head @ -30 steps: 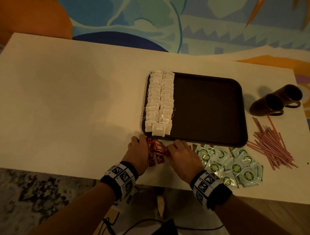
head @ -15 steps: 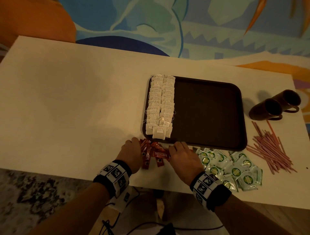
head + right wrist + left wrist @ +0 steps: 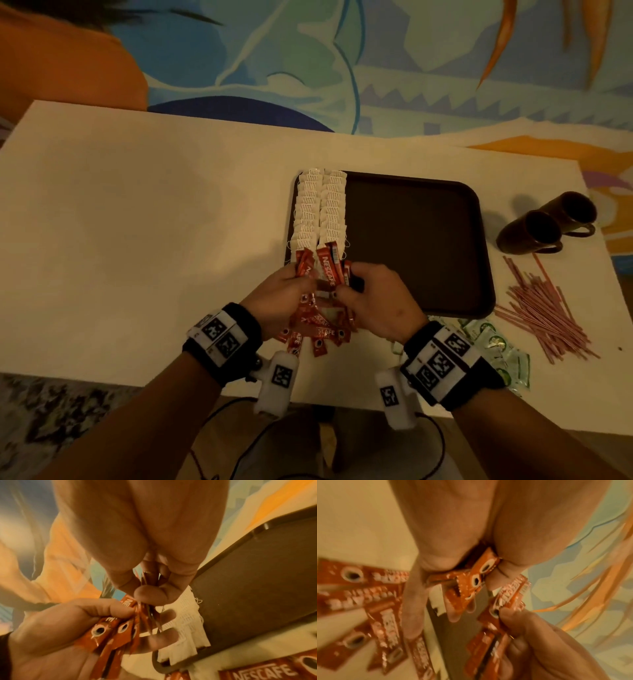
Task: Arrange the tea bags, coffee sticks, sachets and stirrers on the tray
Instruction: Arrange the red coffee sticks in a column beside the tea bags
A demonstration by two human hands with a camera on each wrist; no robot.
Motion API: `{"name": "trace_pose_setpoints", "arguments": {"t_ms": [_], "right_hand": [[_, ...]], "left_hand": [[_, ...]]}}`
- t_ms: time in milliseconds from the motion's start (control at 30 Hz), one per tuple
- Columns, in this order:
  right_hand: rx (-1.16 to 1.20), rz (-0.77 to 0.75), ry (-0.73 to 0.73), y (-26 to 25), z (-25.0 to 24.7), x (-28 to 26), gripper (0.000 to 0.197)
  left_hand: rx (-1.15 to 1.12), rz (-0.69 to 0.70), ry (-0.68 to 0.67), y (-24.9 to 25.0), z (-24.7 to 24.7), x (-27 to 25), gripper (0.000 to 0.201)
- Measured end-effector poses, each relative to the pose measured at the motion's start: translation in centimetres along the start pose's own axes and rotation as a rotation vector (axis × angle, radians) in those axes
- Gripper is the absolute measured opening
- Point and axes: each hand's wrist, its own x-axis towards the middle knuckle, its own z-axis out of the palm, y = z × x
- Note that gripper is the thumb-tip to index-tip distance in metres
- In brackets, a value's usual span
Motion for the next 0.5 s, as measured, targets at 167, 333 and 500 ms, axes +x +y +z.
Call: {"name": "trace_pose_setpoints", "arguments": {"t_ms": [167,333,500], "right_hand": [[0.01,0.013,0.053,-0.5,-1.1,0.8,0.006],[0.022,0.052,0.041,-0.3,-1.7,0.4,0.009],[0.162,0.108,0.041,0.1,-2.7,-0.4,0.02]], "left_hand": [[-0.219,-0.088,-0.066,0.7,2.0,1.7,0.038],[-0.192,-0.065,-0.046,1.1,4.3,2.5,0.023],[-0.052,-0.031,0.037,1.0,5.0,3.6,0.024]]}}
